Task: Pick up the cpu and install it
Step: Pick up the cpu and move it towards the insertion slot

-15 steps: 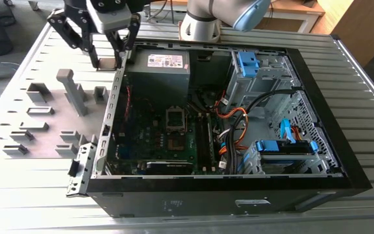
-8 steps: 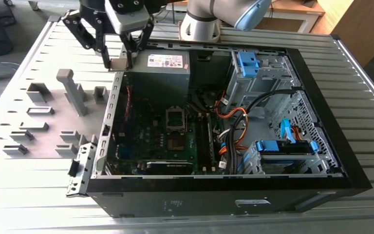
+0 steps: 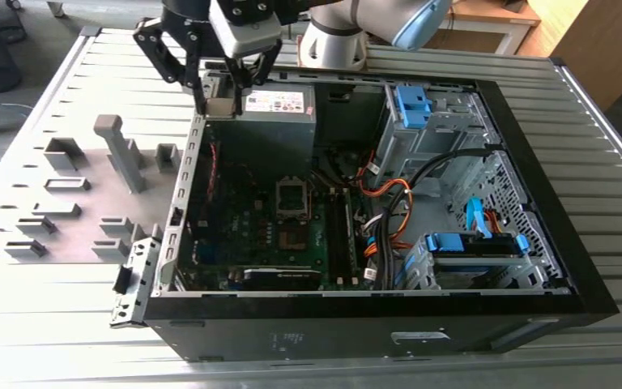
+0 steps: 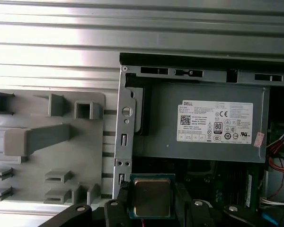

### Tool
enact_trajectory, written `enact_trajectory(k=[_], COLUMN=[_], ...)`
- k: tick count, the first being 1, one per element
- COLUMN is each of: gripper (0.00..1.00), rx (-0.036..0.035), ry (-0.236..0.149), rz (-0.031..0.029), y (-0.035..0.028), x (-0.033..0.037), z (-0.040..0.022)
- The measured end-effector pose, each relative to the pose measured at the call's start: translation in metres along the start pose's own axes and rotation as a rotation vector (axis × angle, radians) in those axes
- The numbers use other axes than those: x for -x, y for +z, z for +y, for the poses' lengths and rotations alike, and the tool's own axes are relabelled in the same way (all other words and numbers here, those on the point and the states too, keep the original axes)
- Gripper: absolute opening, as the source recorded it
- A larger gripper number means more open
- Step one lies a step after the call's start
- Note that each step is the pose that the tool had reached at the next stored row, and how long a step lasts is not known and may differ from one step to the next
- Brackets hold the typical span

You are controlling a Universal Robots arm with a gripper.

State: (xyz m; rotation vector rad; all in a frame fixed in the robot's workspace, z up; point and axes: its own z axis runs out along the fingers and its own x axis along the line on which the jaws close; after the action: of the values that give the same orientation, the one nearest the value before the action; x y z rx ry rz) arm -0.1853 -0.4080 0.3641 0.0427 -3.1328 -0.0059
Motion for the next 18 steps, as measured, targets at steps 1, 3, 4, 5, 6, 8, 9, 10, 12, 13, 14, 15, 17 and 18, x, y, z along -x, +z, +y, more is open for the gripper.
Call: enact_trajectory(k=[1,3,4,5,6,8,9,10,12,13,14,15,17,18], gripper=[0.47,0.47,0.47,0.47,0.47,0.47,0.47,0.47,0.47,0.47,0.47,0.47,0.47,0.47], rx=[0.0000,0.0000,0.0000,0.0000,0.0001,0.0000,0.0000,0.0000,0.0000,0.0001,0.0001,0.0001,0.0001,0.0001], ry=[0.000,0.000,0.000,0.000,0.000,0.000,0.000,0.000,0.000,0.000,0.000,0.000,0.000,0.000], rz=[0.0001,0.0003,0.0003,0.0005,0.0005,0.0008,0.0009,0.0011,0.0014,0.0016,0.0017,0.0018,0.0021,0.0023], y=[0.0000,-0.0001,-0.0001,-0.0001,-0.0001,-0.0002,-0.0002,-0.0003,-0.0003,-0.0003,-0.0003,-0.0004,-0.0004,-0.0004], x=[0.0033,0.0100,0.0132,0.0165,0.0198,0.0267,0.0305,0.0340,0.0407,0.0440,0.0473,0.0508,0.0575,0.0608], z=[-0.0001,-0.0003,-0.0004,-0.0005,-0.0006,-0.0008,-0.0009,-0.0010,-0.0012,-0.0013,-0.0014,-0.0015,-0.0017,-0.0018])
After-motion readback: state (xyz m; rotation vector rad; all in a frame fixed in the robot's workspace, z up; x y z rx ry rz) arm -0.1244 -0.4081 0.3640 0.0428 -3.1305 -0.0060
